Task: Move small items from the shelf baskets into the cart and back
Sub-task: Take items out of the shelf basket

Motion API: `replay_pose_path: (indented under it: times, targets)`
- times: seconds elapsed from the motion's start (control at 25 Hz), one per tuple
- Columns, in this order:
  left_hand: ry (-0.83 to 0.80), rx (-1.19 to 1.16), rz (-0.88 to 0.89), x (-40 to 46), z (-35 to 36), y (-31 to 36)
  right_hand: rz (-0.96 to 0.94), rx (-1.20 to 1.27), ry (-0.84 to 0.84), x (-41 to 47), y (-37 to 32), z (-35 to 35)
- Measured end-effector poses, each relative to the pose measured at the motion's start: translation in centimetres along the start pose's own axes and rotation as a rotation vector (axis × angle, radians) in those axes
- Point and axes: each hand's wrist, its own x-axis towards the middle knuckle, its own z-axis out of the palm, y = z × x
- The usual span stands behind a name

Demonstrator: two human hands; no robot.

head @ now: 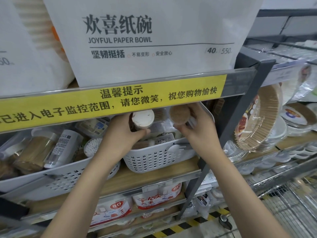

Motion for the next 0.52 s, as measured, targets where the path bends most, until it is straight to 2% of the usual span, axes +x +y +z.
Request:
replay_pose_path:
  times: [0.16,0.28,0.4,0.52]
  targets:
    - [0.107,-0.105,0.105,-2.9,-0.6,1.1,-0.113,0.041,0.079,-4.4,-0.8,-1.2]
    - [0.102,-0.197,0.202,-5.6,-0.2,2.6,-0.135,0.038,0.189,-8.4,-1.5,-2.7]
    - [0.023,-0.291,0.289,-7.8,1.8,4.1,0.000,0.089,0.305,-12.7,-1.9,-4.6]
    - [-0.171,-0.421,0.287,-9.6,5.5,5.6,0.240,0.176,0.501,-17.3,-1.0,-6.3]
